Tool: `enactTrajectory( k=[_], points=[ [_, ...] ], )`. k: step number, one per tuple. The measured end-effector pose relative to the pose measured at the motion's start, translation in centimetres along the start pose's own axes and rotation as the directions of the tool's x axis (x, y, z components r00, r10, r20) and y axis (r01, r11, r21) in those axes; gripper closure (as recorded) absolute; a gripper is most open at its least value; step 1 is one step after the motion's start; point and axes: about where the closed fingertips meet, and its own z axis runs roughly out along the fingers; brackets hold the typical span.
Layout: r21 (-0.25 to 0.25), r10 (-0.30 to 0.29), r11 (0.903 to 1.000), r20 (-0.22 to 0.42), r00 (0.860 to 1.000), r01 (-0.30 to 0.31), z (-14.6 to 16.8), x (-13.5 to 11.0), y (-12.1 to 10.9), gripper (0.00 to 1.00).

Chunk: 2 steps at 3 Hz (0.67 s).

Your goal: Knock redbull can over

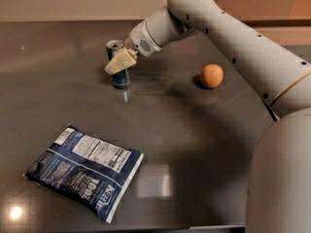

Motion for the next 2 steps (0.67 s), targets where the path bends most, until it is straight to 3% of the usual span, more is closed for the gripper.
enactTrajectory(
  k=[2],
  points=[
    [-0.019, -0.023, 0.9996, 0.029, 0.999, 0.023, -3.5, -0.9, 2.6, 0.87]
  ],
)
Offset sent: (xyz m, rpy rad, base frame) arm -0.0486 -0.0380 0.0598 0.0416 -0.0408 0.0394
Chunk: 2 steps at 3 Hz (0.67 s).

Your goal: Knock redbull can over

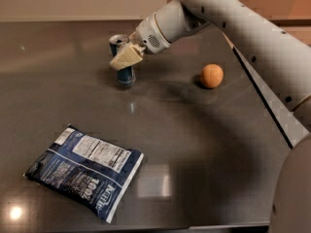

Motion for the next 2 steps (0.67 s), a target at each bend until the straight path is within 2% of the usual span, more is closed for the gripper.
enactTrajectory(
  k=[1, 2],
  points=[
    [0.009, -0.023, 0.9997, -0.036, 0.999, 0.023, -3.2, -1.1, 1.0, 1.00],
    [0.008, -0.036, 0.9993, -0.156, 0.987, 0.037, -6.0, -1.4, 2.2, 1.00]
  ],
)
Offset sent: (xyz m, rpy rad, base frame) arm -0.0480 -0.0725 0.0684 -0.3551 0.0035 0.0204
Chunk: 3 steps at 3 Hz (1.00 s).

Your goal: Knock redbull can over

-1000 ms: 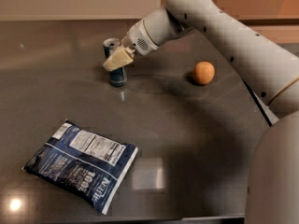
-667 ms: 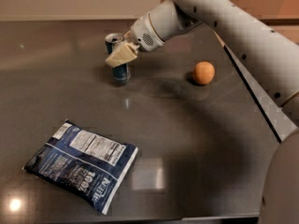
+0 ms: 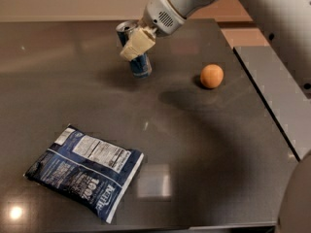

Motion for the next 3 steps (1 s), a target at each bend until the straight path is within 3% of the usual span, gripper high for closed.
enactTrajectory(
  k=[1, 2, 3],
  points=[
    [-0.029, -0.009, 0.9996, -0.203, 0.979, 0.004, -0.9, 1.4, 1.7, 1.00],
    [-0.064, -0.025, 0.9980, -0.374, 0.927, 0.001, -0.9, 3.7, 2.8, 1.00],
    [-0.084, -0.038, 0.9964, -0.476, 0.878, -0.003, -0.5, 5.4, 3.3, 1.00]
  ],
)
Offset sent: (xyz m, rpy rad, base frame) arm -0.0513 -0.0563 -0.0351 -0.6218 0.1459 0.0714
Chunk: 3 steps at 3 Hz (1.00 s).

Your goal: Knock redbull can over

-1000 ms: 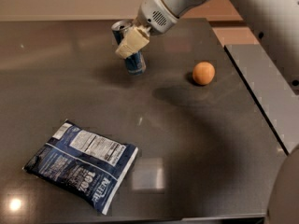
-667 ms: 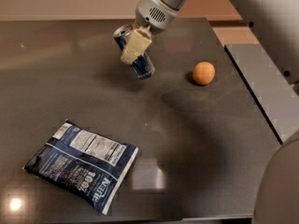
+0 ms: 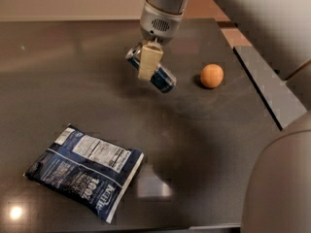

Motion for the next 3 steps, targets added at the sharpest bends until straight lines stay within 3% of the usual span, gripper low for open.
enactTrajectory(
  k=[1, 2, 3],
  points=[
    [-0.013, -0.010, 0.9999, -0.072, 0.997, 0.009, 1.0, 0.8, 0.0, 1.00],
    [-0.023, -0.024, 0.9995, -0.113, 0.993, 0.021, 1.8, 1.0, 0.2, 0.84],
    [-0.036, -0.039, 0.9988, -0.161, 0.986, 0.034, 3.2, 1.3, 0.0, 0.61]
  ],
)
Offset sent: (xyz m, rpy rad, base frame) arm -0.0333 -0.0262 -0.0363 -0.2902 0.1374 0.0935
